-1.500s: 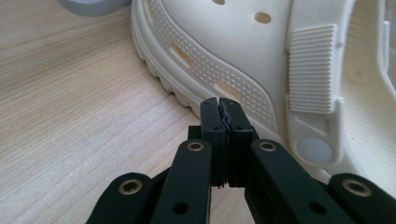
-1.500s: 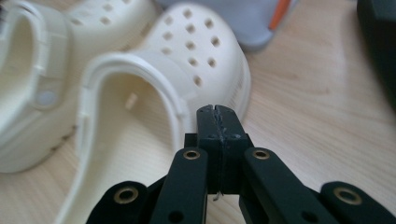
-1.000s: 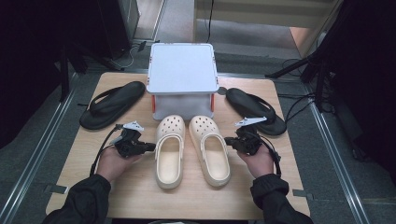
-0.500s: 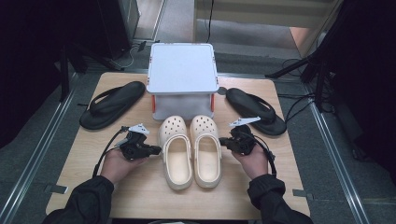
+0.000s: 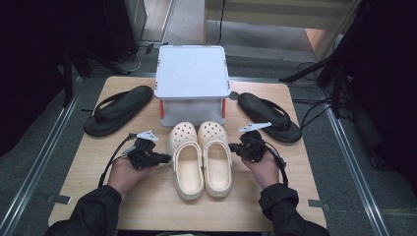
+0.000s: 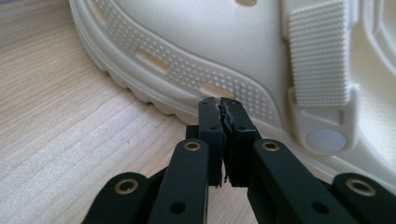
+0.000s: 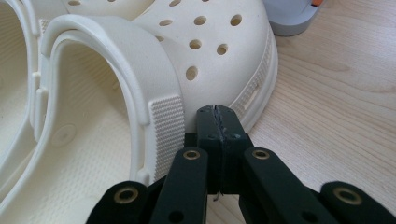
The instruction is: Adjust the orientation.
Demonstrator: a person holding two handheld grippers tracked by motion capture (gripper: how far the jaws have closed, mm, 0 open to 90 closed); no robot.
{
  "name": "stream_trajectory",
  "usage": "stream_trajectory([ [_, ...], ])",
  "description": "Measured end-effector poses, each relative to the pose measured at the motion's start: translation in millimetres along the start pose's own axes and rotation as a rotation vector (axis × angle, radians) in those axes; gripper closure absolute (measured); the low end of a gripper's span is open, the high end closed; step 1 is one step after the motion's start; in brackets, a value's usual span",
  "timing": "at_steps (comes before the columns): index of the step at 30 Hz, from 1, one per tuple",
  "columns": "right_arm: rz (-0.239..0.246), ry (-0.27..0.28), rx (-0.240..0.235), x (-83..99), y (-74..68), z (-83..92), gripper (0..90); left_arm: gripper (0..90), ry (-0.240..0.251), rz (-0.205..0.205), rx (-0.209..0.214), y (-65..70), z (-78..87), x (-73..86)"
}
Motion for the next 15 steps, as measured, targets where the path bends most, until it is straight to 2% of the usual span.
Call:
stream_trajectory([
  [5, 0.0, 0.016, 0.008, -1.7, 1.4, 2.8, 88.6, 86.9, 0.023, 0.005, -0.012, -3.5, 4.6, -4.5],
  [8, 0.007, 0.045, 0.018, -3.1, 0.0, 12.2, 85.4, 84.7, 0.057, 0.013, -0.021, -6.8, 18.9, -14.1],
  [15, 0.02, 0.102, 0.006, -4.6, -11.7, 30.7, 81.8, 84.9, 0.08, 0.002, -0.021, -6.0, 34.9, -39.2],
])
Point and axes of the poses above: each handheld gripper's, and its own axes: z roughly backward along the jaws, x roughly out of its underside, y roughly to its right, the point moved 6 cm from there along -z, roughly forward along the jaws, and after that the axes turned 1 degree about z, right-handed, at the moved point
